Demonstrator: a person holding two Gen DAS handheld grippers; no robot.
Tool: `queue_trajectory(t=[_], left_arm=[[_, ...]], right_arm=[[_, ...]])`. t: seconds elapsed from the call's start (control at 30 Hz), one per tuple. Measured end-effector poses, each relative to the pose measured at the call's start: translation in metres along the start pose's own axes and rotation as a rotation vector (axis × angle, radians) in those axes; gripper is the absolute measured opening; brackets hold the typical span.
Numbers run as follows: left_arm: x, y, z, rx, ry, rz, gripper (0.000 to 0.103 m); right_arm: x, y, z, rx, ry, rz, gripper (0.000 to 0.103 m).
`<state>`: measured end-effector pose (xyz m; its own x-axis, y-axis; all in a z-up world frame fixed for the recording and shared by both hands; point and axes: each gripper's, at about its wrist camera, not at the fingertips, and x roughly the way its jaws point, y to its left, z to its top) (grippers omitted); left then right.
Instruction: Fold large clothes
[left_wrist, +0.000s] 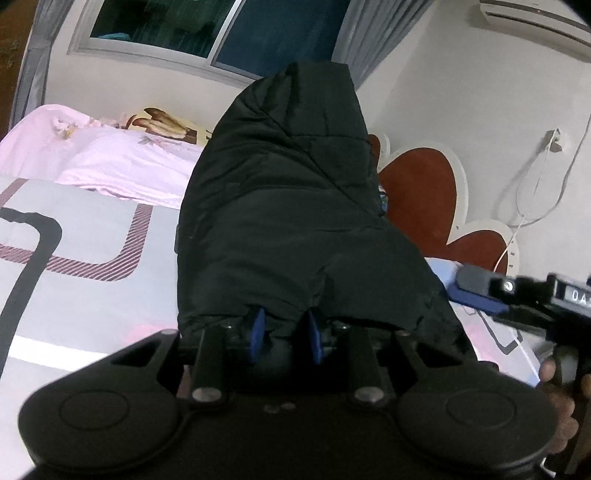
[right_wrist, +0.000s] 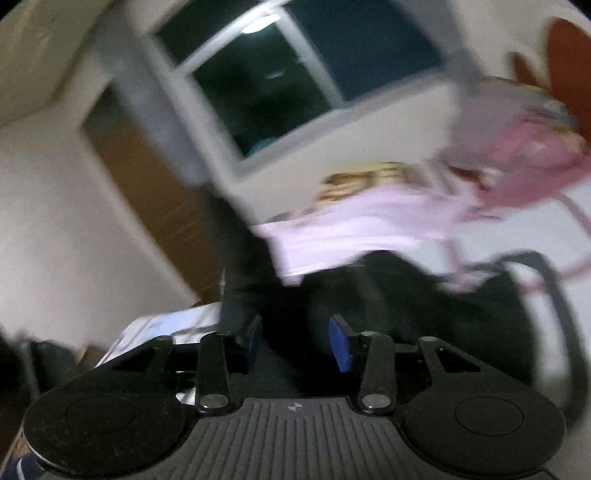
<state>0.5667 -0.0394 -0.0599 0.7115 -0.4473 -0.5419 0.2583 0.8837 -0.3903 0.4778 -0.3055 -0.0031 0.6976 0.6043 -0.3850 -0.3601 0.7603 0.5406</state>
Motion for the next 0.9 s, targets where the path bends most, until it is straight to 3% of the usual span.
queue_trajectory(t=[0.13, 0.27, 0.3, 0.37, 0.4, 0.47, 0.53, 0.57, 0.7, 0.8, 0.9], left_arm=[[0.003, 0.0, 0.0, 0.016, 0.007, 0.002, 0.023], [0.005, -0.003, 0.001, 0.055, 0.023, 0.015, 0.023], [0.006, -0.004, 0.001, 0.064, 0.028, 0.02, 0.023], [0.004, 0.001, 0.007, 0.092, 0.031, -0.006, 0.024], [0.001, 0.01, 0.012, 0.056, 0.002, -0.017, 0.024], [0.003, 0.038, 0.024, -0.064, -0.079, 0.034, 0.021], [0.019, 0.055, 0.036, -0.152, -0.077, 0.002, 0.021], [0.026, 0.052, 0.04, -0.142, -0.064, -0.019, 0.02], [0.038, -0.011, 0.043, 0.098, -0.036, -0.078, 0.018], [0.063, -0.06, 0.029, 0.255, 0.04, -0.091, 0.019], [0.092, -0.087, 0.014, 0.287, 0.104, -0.113, 0.018]], right_arm=[[0.029, 0.014, -0.003, -0.063, 0.042, 0.002, 0.043], [0.06, 0.028, -0.002, -0.205, 0.132, -0.055, 0.042], [0.068, 0.028, -0.007, -0.225, 0.148, -0.037, 0.017], [0.065, 0.025, -0.013, -0.226, 0.147, -0.035, 0.011], [0.062, 0.021, -0.012, -0.212, 0.135, -0.029, 0.01], [0.055, 0.019, -0.016, -0.197, 0.12, -0.018, 0.009], [0.046, 0.017, -0.022, -0.194, 0.102, -0.02, 0.009], [0.039, 0.013, -0.027, -0.183, 0.082, -0.019, 0.009], [0.003, -0.032, -0.056, -0.033, -0.014, -0.005, 0.008], [-0.019, -0.07, -0.089, 0.113, -0.081, -0.003, 0.009], [-0.034, -0.091, -0.109, 0.193, -0.106, -0.036, 0.009]])
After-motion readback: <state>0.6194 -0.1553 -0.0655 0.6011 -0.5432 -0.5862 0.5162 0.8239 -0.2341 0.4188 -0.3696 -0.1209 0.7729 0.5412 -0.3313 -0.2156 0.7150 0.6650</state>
